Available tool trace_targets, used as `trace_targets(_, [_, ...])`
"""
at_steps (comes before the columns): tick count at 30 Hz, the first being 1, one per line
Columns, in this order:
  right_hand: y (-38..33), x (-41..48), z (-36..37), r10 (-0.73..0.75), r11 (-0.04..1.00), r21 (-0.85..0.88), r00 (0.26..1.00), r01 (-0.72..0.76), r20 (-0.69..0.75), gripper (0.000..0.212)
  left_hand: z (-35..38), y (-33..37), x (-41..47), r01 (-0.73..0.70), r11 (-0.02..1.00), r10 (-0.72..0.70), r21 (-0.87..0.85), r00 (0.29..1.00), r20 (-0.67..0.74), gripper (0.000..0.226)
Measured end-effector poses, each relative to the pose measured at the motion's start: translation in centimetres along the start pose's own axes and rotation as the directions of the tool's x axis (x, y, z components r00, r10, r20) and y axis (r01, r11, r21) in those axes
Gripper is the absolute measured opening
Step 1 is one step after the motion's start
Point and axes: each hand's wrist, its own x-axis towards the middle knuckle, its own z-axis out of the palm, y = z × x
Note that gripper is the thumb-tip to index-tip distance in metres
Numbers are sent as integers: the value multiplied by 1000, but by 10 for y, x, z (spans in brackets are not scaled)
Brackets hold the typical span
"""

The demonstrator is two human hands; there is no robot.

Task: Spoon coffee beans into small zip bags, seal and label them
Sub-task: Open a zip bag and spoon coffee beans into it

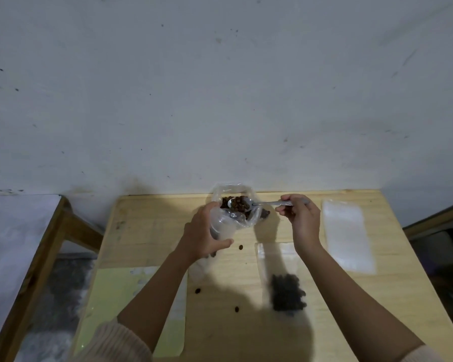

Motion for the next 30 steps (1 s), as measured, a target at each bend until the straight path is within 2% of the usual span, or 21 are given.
trace_targets(4, [-2, -10, 2, 34, 997, -77, 974, -17, 224, 25, -3, 3, -4, 27, 1000, -27, 7, 1000, 9, 98])
trace_targets(6, [0, -15, 3, 27, 994, -108, 960, 3, 278, 25, -3, 3, -6, 25, 1000, -25, 11, 1000, 16, 99])
trace_targets(8, [1, -17, 5, -7, 997, -75, 975, 25, 221, 26, -4, 2, -9, 38, 999, -38, 15, 999, 15, 98])
trace_targets(12, [7, -16, 1, -18, 1000, 24, 1000, 18, 8, 27, -9, 1, -18, 51, 997, -50, 55, 999, -22, 93])
trace_targets(14, [13, -15, 0, 39, 998, 49, 998, -37, -43, 25, -11, -2, -23, 56, 997, -54, 59, 998, -33, 95])
trace_targets(17, [26, -14, 5, 186, 982, 40, 982, -186, -8, 20, -16, -3, -29, 81, 996, -79, 33, 996, -45, 96])
trace_targets(20, [35, -16, 9, 296, 949, -126, 955, -289, 35, 20, -20, 0, -32, 83, 996, -80, 32, 994, -68, 98])
trace_targets(23, [35, -17, 7, 289, 914, -306, 957, -266, 33, 17, -24, 4, -35, 65, 998, -63, 21, 995, -74, 98])
trace_targets(27, [21, -22, -1, 169, 855, -504, 985, -123, 46, 17, -25, 13, -37, 41, 999, -42, -14, 994, -96, 94])
trace_targets(30, [5, -28, -5, 3, 806, -592, 1000, 11, 22, 17, -25, 22, -37, 31, 997, -38, -70, 995, -96, 91])
